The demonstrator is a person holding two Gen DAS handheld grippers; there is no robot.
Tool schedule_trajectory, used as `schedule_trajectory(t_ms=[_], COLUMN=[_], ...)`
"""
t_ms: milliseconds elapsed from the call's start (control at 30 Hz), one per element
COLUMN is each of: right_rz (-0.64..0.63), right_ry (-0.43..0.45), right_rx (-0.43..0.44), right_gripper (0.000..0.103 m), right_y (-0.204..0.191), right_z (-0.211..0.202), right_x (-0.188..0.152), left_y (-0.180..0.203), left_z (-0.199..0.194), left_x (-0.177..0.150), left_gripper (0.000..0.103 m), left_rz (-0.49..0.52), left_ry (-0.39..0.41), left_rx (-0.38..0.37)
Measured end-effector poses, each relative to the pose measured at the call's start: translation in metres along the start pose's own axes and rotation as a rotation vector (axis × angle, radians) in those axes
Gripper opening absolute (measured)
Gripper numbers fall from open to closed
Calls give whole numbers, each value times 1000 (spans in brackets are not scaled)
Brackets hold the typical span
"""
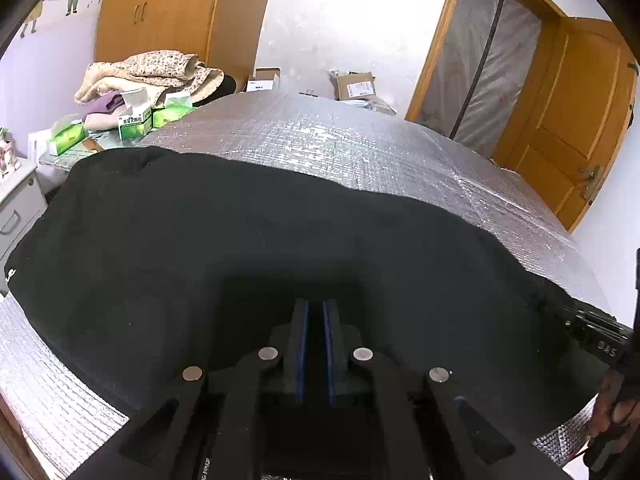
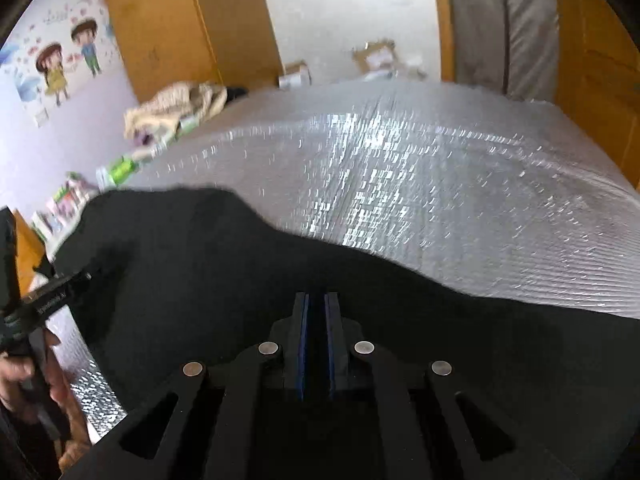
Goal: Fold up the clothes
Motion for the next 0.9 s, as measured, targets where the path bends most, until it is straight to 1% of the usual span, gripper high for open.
schedule_trajectory(t_ms=[67, 233, 300, 367, 433, 467, 533, 633, 733, 900], right_rz=[10, -22, -43, -54, -45, -32, 2, 37, 47, 38], right_ry=[-3, 12, 12, -13, -42, -46, -43, -30, -11, -7], right_rx=[1, 88, 119, 131, 129, 129, 131, 129, 125, 117], right_gripper=[10, 11, 11, 11, 11, 7, 6, 4, 4, 4], right_y=[-2, -33, -47, -59, -60, -57, -51, -44, -43, -48], right_z=[2, 11, 17, 27, 39, 43, 47, 51, 51, 52], right_x=[6, 26, 33, 34, 30, 30, 33, 35, 34, 35], left_y=[4, 10, 6, 1, -1, -1, -2, 0, 0, -2], left_z=[1, 15, 27, 38, 41, 41, 41, 42, 42, 42], left_x=[8, 30, 29, 22, 20, 20, 20, 19, 18, 19], left_gripper=[6, 6, 6, 6, 7, 8, 8, 8, 8, 8], left_rz=[19, 53, 61, 55, 46, 41, 35, 51, 61, 31], left_ry=[10, 34, 10, -26, -28, -25, -21, -16, -13, -12], left_rx=[3, 9, 26, 35, 27, 20, 13, 32, 42, 19])
Point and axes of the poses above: each gripper's, at about its wrist camera, not at the fingertips, and z roughly the way its jaws point, y to its right, x to its top, the point moved 10 cm from there along z, roughly the way its jaws point, and after that the axes turned 8 degrees about y, right-handed, at the moved point
